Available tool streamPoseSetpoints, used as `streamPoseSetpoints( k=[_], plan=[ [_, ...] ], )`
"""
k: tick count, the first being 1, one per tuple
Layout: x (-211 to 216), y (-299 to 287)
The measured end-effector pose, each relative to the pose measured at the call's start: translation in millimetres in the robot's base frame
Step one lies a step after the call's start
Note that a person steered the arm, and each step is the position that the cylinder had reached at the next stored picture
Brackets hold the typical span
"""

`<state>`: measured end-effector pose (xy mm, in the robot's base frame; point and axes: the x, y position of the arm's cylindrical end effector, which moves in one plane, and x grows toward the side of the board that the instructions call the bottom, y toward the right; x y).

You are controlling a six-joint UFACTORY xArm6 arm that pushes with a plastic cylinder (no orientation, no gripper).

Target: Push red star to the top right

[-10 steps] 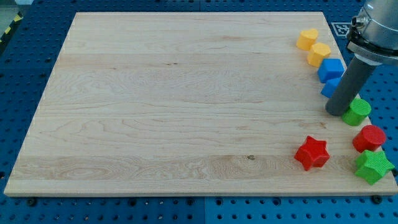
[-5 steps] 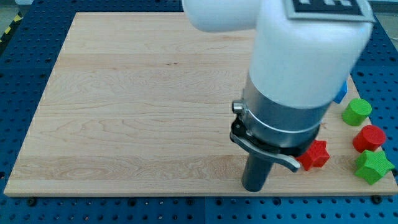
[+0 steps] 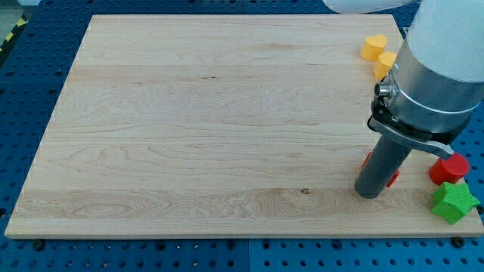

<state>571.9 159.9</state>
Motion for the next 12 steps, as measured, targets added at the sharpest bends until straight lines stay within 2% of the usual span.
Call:
streamPoseSetpoints(
  k=[2,6,9,10,12],
  plan=[
    [12.4,25.8],
    [-68.8,21.0],
    [-71.8,38.8],
    [-82.0,40.0],
    [-129.1,32.8]
  ],
)
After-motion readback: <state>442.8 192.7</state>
